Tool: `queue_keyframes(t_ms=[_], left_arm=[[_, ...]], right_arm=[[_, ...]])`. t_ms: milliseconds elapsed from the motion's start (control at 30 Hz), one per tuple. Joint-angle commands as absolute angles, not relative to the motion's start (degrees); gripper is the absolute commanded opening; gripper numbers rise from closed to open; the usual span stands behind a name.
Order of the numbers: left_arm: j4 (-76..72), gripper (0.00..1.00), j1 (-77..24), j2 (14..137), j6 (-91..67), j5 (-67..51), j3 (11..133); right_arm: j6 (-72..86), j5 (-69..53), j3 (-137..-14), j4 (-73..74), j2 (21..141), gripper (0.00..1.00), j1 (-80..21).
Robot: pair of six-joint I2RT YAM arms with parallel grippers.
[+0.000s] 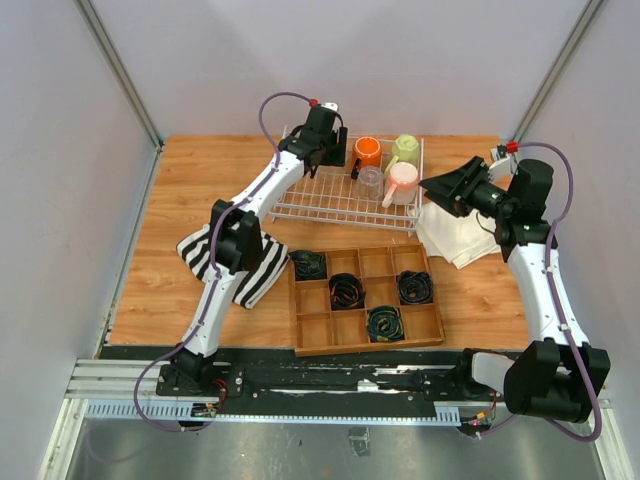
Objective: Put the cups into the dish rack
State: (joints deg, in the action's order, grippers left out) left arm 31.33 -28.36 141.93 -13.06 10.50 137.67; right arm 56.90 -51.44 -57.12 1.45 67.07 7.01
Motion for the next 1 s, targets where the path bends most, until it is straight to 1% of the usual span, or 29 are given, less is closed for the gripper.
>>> queue_keyframes(t_ms=[0, 167, 333, 500, 700, 833, 867, 967], left_arm=[[27.96, 0.52, -28.94, 142.47, -12.40, 9.29, 139.94], [27.73, 0.65, -28.92, 142.30, -11.98, 9.27, 139.72], [27.44, 0.92, -28.92, 141.88, -11.74, 9.15, 139.66], [27.22, 0.97, -28.98, 140.88, -11.94, 9.68, 140.44], [27.27, 0.98, -28.85, 134.43, -10.68, 12.34, 140.83], [28.59, 0.99, -27.96, 127.66, -11.13, 11.44, 137.55], [29.06, 0.99, -27.64, 125.89, -11.57, 11.64, 136.33], [31.82, 0.98, -25.51, 121.13, -15.18, 9.11, 132.59]], right_arm=[[55.85, -52.62, -56.05, 1.58, 66.76, 0.49, 8.24], [55.85, -52.70, -56.10, 1.66, 66.55, 0.49, 8.20], [55.81, -52.73, -55.86, 1.76, 66.22, 0.49, 8.26], [52.96, -51.91, -56.03, 4.95, 65.88, 0.48, 8.26], [40.67, -47.12, -58.26, 20.50, 65.53, 0.47, 8.26], [37.76, -44.68, -56.94, 26.04, 65.04, 0.47, 7.36], [38.04, -44.16, -56.05, 26.39, 65.09, 0.46, 7.04], [38.79, -43.00, -53.91, 26.20, 66.17, 0.38, 5.71]])
